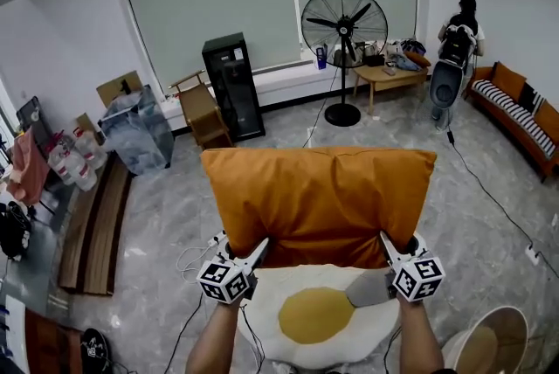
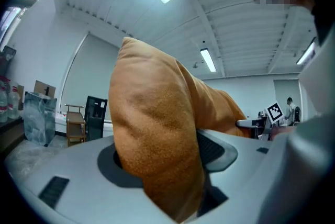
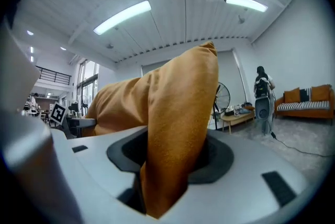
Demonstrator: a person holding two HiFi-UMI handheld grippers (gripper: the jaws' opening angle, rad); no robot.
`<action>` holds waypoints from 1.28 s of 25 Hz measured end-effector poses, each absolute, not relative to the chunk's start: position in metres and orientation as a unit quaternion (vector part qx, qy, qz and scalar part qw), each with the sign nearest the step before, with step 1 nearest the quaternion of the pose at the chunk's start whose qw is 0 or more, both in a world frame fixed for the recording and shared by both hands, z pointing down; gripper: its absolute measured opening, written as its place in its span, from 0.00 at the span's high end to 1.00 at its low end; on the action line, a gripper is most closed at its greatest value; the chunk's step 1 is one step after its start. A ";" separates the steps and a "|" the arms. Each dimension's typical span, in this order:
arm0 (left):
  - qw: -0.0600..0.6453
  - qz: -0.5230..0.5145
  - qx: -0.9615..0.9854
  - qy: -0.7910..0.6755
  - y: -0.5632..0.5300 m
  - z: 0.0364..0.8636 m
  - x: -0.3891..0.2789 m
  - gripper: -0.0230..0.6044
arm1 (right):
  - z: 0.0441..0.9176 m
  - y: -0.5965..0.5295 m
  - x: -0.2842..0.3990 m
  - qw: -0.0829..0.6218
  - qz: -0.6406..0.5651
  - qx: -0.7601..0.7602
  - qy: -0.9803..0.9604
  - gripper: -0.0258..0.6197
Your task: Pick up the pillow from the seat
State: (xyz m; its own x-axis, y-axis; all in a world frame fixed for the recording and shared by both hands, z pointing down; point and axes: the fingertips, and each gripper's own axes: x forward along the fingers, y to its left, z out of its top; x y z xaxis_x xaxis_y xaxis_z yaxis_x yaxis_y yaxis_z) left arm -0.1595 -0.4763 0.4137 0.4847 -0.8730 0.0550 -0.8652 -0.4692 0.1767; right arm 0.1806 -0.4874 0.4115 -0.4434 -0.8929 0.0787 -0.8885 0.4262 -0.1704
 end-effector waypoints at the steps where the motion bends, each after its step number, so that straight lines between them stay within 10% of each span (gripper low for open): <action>1: 0.081 -0.029 0.857 -0.509 -0.470 0.400 -0.158 0.47 | 0.398 -0.482 0.182 0.019 -0.084 -0.528 0.845 0.63; 32: 0.020 -0.074 0.856 -0.511 -0.401 0.339 -0.169 0.46 | 0.332 -0.420 0.168 0.049 -0.013 -0.535 0.843 0.65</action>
State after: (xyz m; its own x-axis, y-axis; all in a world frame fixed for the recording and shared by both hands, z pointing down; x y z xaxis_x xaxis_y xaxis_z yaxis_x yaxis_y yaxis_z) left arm -0.1691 -0.4006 0.3393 0.4673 -0.8777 -0.1061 -0.8719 -0.4774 0.1093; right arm 0.1677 -0.4196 0.3324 -0.4226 -0.9037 -0.0689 -0.9012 0.4270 -0.0737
